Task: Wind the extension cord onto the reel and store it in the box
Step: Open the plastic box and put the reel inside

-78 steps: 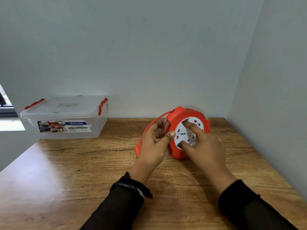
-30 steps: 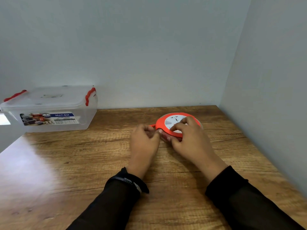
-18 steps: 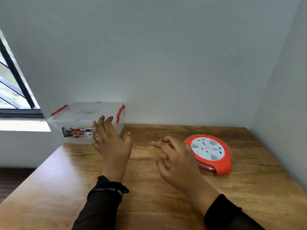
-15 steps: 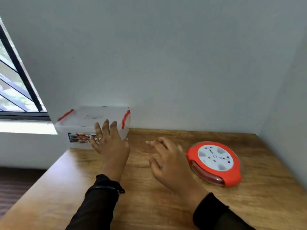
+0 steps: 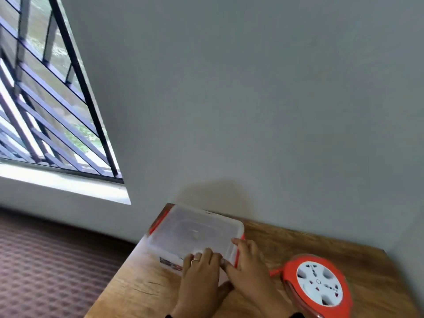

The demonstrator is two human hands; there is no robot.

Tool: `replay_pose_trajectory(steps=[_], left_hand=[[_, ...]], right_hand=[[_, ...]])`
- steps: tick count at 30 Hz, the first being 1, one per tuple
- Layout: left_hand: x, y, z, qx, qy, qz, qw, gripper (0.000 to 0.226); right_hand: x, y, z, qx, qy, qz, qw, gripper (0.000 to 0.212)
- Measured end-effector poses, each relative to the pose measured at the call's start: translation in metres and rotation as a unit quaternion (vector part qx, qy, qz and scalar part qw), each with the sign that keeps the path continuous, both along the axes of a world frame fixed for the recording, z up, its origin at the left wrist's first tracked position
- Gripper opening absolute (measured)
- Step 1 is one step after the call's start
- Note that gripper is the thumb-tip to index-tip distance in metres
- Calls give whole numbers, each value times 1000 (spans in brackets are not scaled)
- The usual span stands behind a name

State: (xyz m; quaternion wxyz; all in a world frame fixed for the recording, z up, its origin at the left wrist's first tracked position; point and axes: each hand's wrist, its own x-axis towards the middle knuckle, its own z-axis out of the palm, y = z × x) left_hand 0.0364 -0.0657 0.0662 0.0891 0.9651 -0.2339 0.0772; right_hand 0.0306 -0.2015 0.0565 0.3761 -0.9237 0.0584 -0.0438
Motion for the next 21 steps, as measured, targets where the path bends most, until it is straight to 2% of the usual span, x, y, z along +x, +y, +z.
replay_pose_trajectory(steps=[3,6,9,11,15,21], left_hand=[[-1,10,16,-19,89,13,996,67],[18,29,18,-51,41,56,996,66],[49,55,16,-49,38,178,982,68],[61,69,12,-45,68,231,969,64],[62,85,3,-10,38,262,964,43],[68,111,-11,-183,26,246,951,31]], right_hand=[[-6,-2,1,26,41,-35,998,55],[-7,-4,3,77,41,-16,996,49],[-9,-2,-1,77,14,-9,997,45],[-13,2,-7,90,-5,-9,996,41],[-22,9,-19,131,-41,-38,990,39],[-30,20,-14,136,-78,-60,986,40]])
